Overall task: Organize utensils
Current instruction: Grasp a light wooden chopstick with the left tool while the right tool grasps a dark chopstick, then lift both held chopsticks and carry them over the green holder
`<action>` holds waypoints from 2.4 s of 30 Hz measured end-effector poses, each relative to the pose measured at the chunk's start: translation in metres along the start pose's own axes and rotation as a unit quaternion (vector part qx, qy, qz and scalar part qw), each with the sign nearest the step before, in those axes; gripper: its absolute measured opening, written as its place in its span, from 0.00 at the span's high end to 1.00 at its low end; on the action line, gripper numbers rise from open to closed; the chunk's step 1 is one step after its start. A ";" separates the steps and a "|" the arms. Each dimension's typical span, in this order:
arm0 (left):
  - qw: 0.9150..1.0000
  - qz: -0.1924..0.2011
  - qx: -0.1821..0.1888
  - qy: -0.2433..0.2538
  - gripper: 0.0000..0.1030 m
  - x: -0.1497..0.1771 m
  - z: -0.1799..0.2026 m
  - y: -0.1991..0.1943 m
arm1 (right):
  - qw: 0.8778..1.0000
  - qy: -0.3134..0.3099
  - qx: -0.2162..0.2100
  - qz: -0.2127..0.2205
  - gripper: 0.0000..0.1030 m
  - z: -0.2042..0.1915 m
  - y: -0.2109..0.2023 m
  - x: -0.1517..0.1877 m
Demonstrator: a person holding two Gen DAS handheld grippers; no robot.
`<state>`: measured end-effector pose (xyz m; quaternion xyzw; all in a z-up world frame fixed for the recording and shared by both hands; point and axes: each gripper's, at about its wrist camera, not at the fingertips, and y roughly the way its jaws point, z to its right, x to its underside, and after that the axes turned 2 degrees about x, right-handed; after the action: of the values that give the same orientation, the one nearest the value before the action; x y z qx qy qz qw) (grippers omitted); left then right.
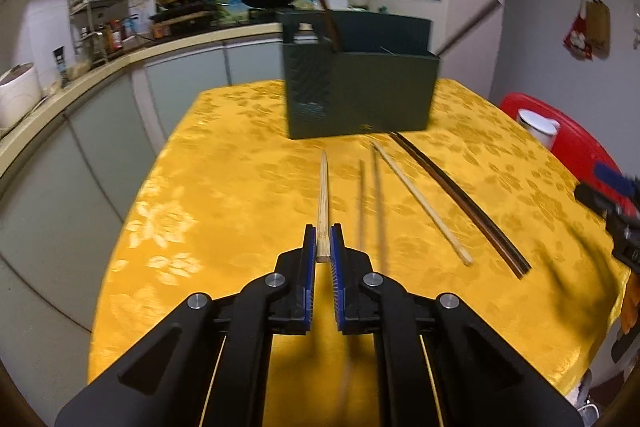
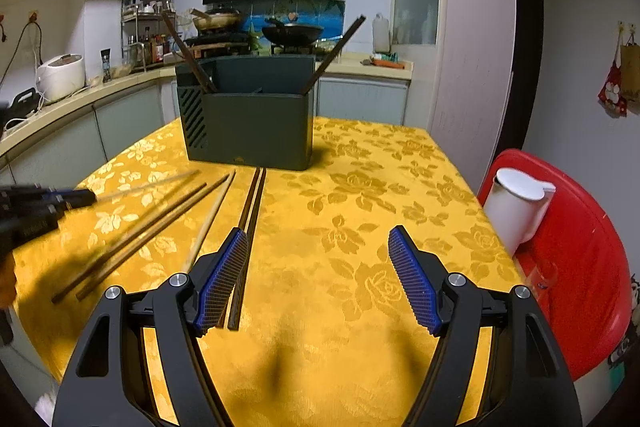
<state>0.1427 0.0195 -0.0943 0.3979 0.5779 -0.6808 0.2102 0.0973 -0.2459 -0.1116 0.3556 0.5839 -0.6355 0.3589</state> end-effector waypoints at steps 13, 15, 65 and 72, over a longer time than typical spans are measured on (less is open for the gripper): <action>1.000 0.001 -0.020 -0.017 0.93 0.003 -0.020 -0.002 | 0.993 -0.062 -0.060 -0.085 0.56 -0.033 0.029 0.033; 1.000 0.001 -0.021 -0.017 0.93 0.003 -0.020 -0.002 | 0.991 -0.073 -0.065 -0.093 0.59 -0.038 0.030 0.036; 0.995 0.100 -0.021 -0.004 0.93 -0.044 -0.017 -0.064 | 0.992 0.024 -0.114 0.039 0.93 0.013 -0.041 -0.075; 0.995 0.102 -0.018 0.002 0.93 -0.078 -0.026 -0.066 | 0.990 0.040 -0.126 0.039 0.93 0.019 -0.030 -0.116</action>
<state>0.1482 0.0466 0.0074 0.4520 0.5472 -0.6445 0.2845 0.1271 -0.2588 0.0050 0.3556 0.6588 -0.5275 0.4016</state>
